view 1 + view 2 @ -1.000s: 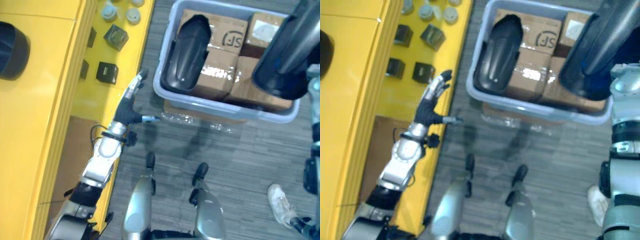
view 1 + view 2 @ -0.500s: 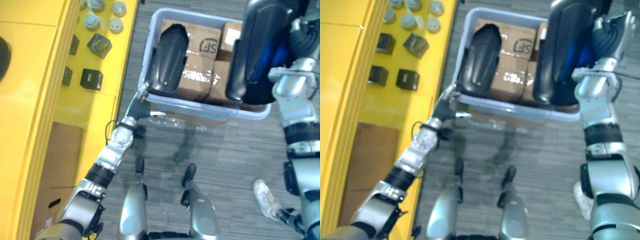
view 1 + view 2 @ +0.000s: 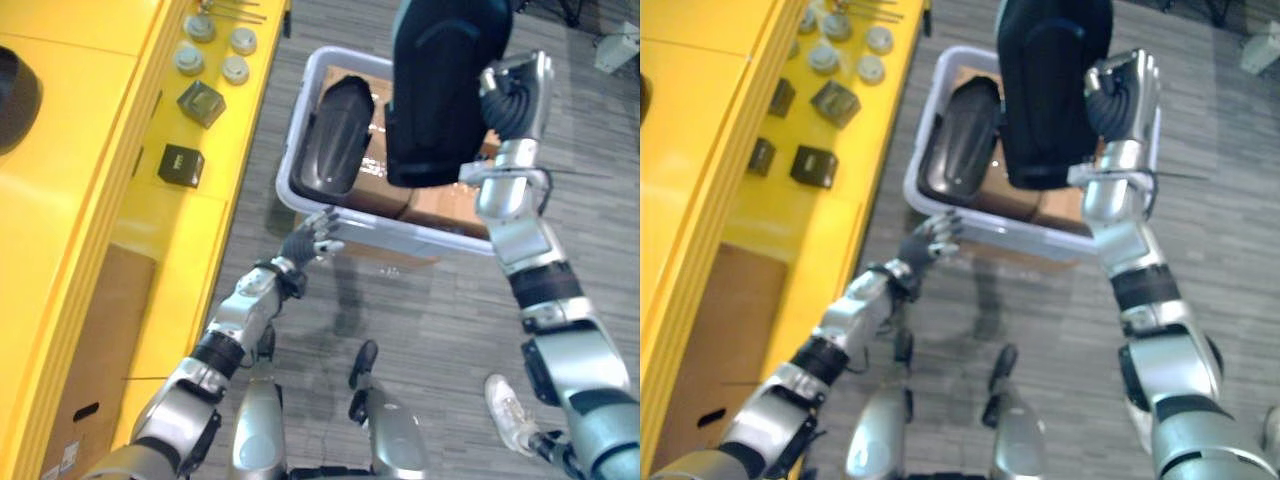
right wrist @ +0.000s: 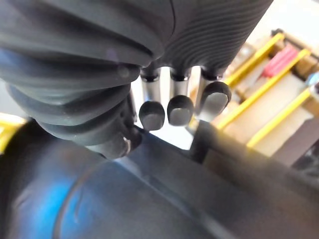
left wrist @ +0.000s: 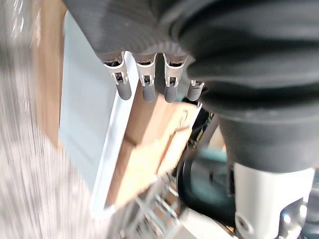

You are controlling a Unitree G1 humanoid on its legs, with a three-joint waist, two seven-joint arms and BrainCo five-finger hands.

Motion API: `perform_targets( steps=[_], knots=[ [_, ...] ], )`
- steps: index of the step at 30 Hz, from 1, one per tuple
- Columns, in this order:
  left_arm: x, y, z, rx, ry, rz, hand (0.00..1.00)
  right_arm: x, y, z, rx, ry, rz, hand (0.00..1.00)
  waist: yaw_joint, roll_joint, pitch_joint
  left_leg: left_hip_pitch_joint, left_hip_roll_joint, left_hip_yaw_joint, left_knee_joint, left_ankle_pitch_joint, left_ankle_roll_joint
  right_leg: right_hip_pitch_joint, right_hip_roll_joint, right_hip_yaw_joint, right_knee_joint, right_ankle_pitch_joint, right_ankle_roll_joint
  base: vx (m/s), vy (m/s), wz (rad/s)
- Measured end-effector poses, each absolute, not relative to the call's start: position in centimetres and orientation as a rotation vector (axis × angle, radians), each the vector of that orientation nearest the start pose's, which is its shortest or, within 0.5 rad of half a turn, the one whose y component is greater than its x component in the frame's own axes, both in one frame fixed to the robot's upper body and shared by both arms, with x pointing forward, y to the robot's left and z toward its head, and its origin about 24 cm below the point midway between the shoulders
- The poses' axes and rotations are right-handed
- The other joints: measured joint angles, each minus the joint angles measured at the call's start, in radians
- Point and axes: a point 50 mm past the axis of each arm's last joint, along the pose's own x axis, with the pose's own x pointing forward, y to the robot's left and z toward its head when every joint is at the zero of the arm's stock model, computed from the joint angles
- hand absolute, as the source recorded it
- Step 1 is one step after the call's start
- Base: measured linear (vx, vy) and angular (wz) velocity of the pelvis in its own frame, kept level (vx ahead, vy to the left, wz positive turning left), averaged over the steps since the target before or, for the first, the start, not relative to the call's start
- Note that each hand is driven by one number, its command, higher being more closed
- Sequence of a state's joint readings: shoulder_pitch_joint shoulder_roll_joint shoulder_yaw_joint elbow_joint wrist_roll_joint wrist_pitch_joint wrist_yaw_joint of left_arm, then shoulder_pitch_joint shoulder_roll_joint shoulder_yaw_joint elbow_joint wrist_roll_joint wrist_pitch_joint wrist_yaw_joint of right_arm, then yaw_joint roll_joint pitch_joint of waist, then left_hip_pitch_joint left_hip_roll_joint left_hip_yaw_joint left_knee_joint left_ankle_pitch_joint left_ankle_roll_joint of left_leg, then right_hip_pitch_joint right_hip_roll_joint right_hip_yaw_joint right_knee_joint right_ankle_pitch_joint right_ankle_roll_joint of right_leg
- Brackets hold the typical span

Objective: Walk over and take plastic housings, then place them on the shelf

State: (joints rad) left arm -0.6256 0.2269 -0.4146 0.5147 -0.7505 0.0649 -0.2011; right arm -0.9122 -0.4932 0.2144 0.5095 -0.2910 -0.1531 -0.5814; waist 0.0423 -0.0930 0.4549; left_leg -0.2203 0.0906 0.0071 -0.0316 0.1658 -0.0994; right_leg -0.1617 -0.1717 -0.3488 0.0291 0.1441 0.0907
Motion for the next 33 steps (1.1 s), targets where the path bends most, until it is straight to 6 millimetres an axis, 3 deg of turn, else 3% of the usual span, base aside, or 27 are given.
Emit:
perform_targets(
  steps=[9,15,21,33],
  knots=[
    [33.7,5.5,7.1,-0.296,0.171,-0.577,0.0,36.6,-15.7,24.3,-0.658,-0.772,-0.338,1.0,0.0,-0.003,-0.002,0.046,0.001,0.002,-0.045,0.016,-0.004,0.026,0.001,-0.003,-0.002,-0.005,0.002,0.0,-0.011,0.0],
    [33.8,5.3,6.5,-0.336,0.172,-0.466,0.0,36.7,-14.0,22.2,-0.674,-0.721,-0.301,1.0,0.001,-0.008,-0.005,0.068,0.002,0.0,-0.045,0.018,-0.002,0.051,0.002,-0.006,-0.004,-0.005,0.002,0.0,-0.024,0.01],
    [34.1,6.0,6.9,-0.358,0.145,-0.42,0.0,36.9,-14.4,21.1,-0.661,-0.651,-0.365,1.0,0.003,-0.024,-0.014,0.067,0.003,0.001,-0.046,0.012,-0.001,0.051,0.0,-0.007,-0.006,-0.007,0.003,-0.02,-0.017,0.0],
    [34.9,7.7,7.7,-0.345,0.084,-0.262,0.0,37.1,-15.8,21.1,-0.6,-0.621,-0.443,1.0,0.001,-0.026,-0.015,0.057,0.005,0.005,-0.046,0.019,-0.003,0.039,0.003,-0.005,-0.007,-0.006,0.003,0.0,-0.039,-0.01]
  ],
)
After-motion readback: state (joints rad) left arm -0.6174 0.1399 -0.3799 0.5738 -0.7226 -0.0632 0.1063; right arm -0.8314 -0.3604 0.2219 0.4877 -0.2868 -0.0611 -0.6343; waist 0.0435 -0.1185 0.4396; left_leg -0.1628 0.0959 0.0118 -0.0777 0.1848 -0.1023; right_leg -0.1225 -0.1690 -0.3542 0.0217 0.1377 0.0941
